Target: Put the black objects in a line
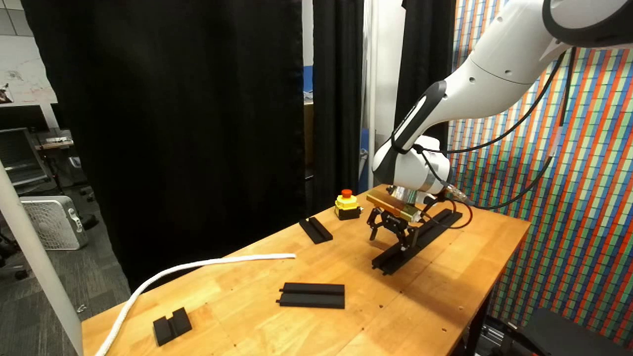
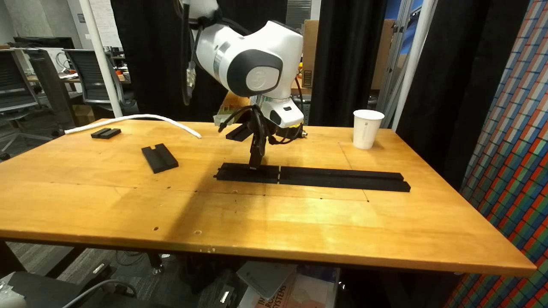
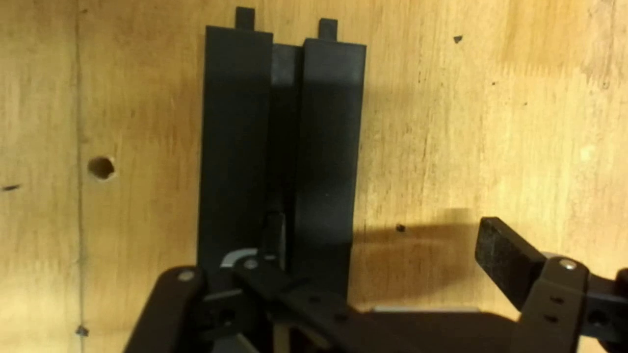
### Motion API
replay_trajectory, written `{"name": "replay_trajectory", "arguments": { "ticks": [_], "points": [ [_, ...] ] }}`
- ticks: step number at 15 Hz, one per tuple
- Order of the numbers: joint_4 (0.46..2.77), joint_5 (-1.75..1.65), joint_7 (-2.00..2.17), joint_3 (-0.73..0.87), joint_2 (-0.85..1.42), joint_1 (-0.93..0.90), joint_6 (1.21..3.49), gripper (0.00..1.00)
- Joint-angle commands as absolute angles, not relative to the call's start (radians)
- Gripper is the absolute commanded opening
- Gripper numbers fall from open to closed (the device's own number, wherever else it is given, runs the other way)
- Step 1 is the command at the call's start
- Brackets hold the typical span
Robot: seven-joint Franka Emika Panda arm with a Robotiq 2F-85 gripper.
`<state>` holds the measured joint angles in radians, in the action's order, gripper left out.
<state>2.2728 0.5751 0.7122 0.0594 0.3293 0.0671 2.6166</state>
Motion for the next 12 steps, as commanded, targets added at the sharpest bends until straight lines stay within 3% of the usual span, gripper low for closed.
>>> {"name": "replay_trajectory", "arguments": {
  "ticks": [1,12],
  "points": [
    [2.271,0.602,0.637,0.049,0.317,0.091,2.598,1.0],
    [2.279,0.574,0.635,0.064,0.297,0.074,2.596,1.0]
  ]
}}
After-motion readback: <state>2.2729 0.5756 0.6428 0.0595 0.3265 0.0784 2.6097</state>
